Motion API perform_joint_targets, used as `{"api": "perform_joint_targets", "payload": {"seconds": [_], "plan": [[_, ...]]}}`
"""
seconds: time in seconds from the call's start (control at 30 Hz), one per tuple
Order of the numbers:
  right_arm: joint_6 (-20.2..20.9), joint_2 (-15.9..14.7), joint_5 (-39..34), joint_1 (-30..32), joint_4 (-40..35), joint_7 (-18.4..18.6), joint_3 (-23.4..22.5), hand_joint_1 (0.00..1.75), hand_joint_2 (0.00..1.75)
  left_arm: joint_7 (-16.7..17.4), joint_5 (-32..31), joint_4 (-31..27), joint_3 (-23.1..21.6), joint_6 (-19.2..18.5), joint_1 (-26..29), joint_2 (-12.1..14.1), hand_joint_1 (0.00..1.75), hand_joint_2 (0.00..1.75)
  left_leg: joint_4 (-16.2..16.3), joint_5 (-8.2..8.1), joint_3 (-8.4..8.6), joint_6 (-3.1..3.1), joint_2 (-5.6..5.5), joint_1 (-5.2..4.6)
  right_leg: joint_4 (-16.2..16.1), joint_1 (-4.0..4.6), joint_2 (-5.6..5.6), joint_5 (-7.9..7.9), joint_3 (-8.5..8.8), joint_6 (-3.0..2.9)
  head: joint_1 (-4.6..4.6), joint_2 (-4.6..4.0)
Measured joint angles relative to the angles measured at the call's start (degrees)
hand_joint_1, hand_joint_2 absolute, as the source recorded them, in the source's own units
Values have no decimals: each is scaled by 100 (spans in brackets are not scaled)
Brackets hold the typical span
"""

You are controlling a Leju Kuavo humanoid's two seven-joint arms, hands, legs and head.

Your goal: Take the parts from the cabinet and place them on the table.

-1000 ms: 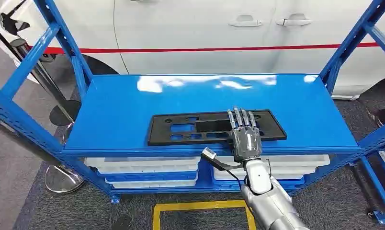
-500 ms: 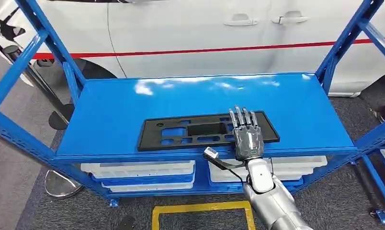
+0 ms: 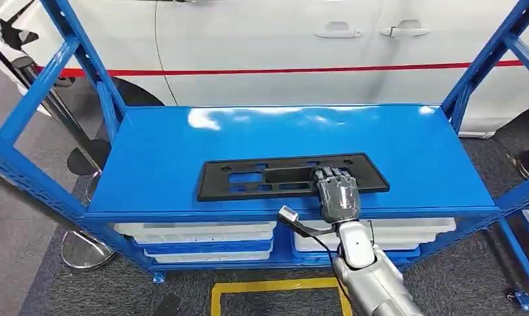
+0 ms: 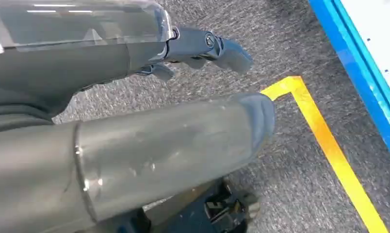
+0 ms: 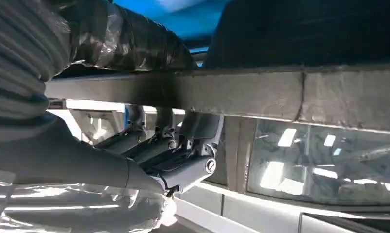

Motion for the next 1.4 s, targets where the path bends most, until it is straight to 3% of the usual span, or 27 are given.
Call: {"api": "perform_joint_targets", "payload": {"seconds": [0.03,0.07,0.1,0.2,0.27,0.37,0.4,0.43,0.5,0.57,0.6,0.7,0.77,0.8,0.87,0.9,0.93,0.97,1.0,1.07,1.1,1.23,1.27,1.33,1.4], "plan": [[0,0,0,-6,-4,0,0,175,175,-11,17,0,0,-20,-3,-2,0,0,40,-35,8,-30,-3,4,-451,-5,-4,100,210,-9,2,0],[2,-2,2,-20,-9,0,9,175,175,-28,37,0,2,-28,-14,0,0,0,73,-60,-24,-75,-12,-32,-470,26,-2,3,241,-17,4,0],[-7,-2,2,-25,-26,0,11,175,175,-37,57,0,2,-35,-15,0,0,0,96,-73,-36,-102,-19,-29,-479,27,19,16,238,-70,-4,0],[-7,-2,2,-42,-41,4,11,175,175,-42,76,0,2,-35,-12,-2,0,0,62,-77,-2,-161,-16,-18,-475,60,18,-2,244,-148,2,0],[-7,-4,2,-77,-77,11,11,175,175,-42,79,0,4,-13,-18,0,0,0,213,-222,-49,-226,-4,-5,-507,21,10,16,266,-228,0,0],[-7,-7,2,-76,-79,24,11,175,175,-42,81,0,4,13,-24,0,0,0,1404,-818,-605,-274,4,4,-505,40,2,6,261,-269,-2,0],[-7,-7,2,-75,-79,24,11,175,175,-41,81,0,2,22,-17,-2,0,0,1782,-929,-793,-275,4,5,-504,50,0,3,262,-274,-2,0],[-2,-9,2,-75,-79,24,11,175,175,-39,83,0,4,22,-13,-2,0,0,1892,-886,-864,-271,4,5,-503,60,1,0,265,-278,-2,0],[-2,-13,2,-75,-83,24,11,175,175,-39,92,0,4,57,-18,-2,0,0,1334,-464,-625,-223,3,1,-503,71,8,-4,283,-281,-2,0],[-2,-18,2,-66,-152,7,5,175,175,-39,96,0,2,131,-32,-2,0,0,343,10,-162,-138,3,-18,-503,73,13,-11,304,-272,-2,0],[0,-22,2,-57,-199,-18,-2,175,175,-39,98,0,2,162,-44,-2,0,0,162,-57,-88,-107,1,-56,-493,101,15,-18,286,-251,0,0],[0,-31,2,77,-683,-216,-120,175,175,-37,153,0,2,313,-44,-2,0,0,117,-48,-102,-72,-9,-98,-505,54,12,17,246,-153,-2,0],[-7,-44,2,168,-1372,-446,-182,175,175,-44,194,0,-2,464,-26,-4,0,0,-15,33,-38,0,9,-41,-423,46,9,-44,224,-98,-2,0],[-9,-42,2,161,-1767,-532,-242,175,175,-48,201,0,-4,529,-28,-4,0,0,-40,36,-27,24,9,-41,-236,60,10,-192,131,-85,0,0],[-7,-37,2,173,-2197,-627,-330,175,175,-48,201,0,-7,577,-45,-4,0,0,-39,25,-22,73,24,-44,623,47,14,-627,-266,-48,0,0],[-9,-37,2,205,-2383,-654,-354,175,175,-48,201,0,-13,584,-42,-4,0,0,-37,19,-21,79,23,-43,1022,34,16,-763,-471,-28,0,0],[-7,-37,2,240,-2488,-662,-369,175,175,-48,201,0,-20,586,-34,-7,0,0,-27,15,-21,77,15,-41,1216,18,12,-769,-584,-16,2,0],[-7,-37,2,261,-2612,-671,-391,175,175,-48,201,0,-24,586,-16,-7,0,0,-19,2,-17,67,8,-36,1138,2,9,-639,-564,-3,0,0],[-7,-37,2,263,-2719,-686,-402,175,175,-48,201,0,-24,588,-4,-15,0,0,5,-18,-11,46,1,-28,808,-11,6,-403,-419,5,0,0],[-7,-37,2,262,-2891,-697,-411,175,175,-48,201,0,-28,592,-9,-20,0,0,89,-90,-3,-2,-6,-15,-163,-38,-8,97,61,14,0,0],[-4,-37,2,258,-2938,-697,-426,175,175,-48,201,0,-31,595,-10,-20,0,0,122,-123,-28,-38,-9,-35,-322,-24,-5,-12,152,4,2,0],[2,-37,2,297,-3068,-699,-439,175,175,-50,201,0,-31,601,-11,-20,0,0,142,-138,-47,-147,-4,-39,-388,21,20,-1,128,-125,2,0],[2,-37,2,298,-3104,-719,-439,175,175,-50,212,0,-31,603,-12,-20,0,0,179,-192,-74,-184,1,-24,-434,-13,14,21,155,-176,-4,0],[2,-15,2,314,-3345,-969,-455,175,175,-83,328,0,-28,645,-19,-20,0,0,640,-488,-249,-233,4,-15,-441,-15,7,11,170,-225,-4,0],[4,72,2,366,-3778,-1441,-538,175,175,-171,459,0,-20,702,3,-22,0,0,1549,-881,-694,-266,4,5,-438,6,5,-1,168,-246,-2,0]]}}
